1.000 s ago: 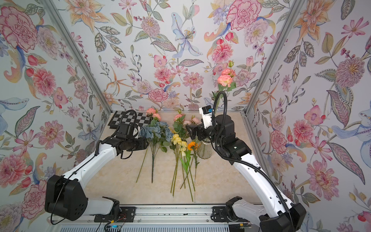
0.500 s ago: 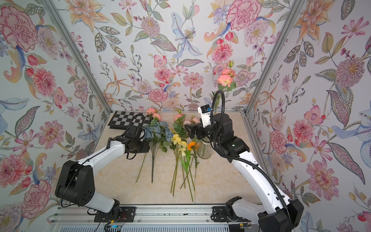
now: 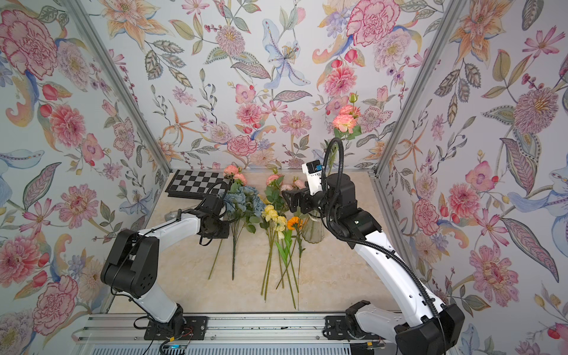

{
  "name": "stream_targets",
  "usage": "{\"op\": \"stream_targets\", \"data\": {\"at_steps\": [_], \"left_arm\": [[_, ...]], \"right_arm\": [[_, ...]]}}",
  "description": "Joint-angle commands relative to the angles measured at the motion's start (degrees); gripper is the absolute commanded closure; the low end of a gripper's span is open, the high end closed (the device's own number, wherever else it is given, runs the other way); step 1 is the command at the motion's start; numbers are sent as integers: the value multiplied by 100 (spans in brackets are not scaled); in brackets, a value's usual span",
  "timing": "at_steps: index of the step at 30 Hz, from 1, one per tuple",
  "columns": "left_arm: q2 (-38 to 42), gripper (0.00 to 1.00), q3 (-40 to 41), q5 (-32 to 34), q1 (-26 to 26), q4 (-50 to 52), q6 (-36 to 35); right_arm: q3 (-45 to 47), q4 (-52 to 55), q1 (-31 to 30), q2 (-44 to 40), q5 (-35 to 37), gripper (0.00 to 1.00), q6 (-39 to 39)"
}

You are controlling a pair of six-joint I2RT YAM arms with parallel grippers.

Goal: Place the pink flowers into the vase
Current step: Pick up the flower at the center of the board.

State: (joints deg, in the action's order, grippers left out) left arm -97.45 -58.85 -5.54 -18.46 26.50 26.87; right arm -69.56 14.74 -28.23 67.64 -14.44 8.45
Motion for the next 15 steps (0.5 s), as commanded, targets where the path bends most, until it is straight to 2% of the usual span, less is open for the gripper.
{"op": "stream_targets", "data": {"at_steps": [1,5,11,15], "left_arm": [[-162,72,-126,32,-47,-126,-104],[-240,81,-178,-39,-48,-152,-137],[193,96,-153,3,-50,-268,6],[502,100,-162,18,-46,-226,132]], "right_arm": [[-212,-89,-64,128,-146,0,82],[-294,-88,-167,347,-345,0,230],[-258,-86,-657,802,-532,0,769],[-269,-93,-859,1173,-625,1,1203]]}}
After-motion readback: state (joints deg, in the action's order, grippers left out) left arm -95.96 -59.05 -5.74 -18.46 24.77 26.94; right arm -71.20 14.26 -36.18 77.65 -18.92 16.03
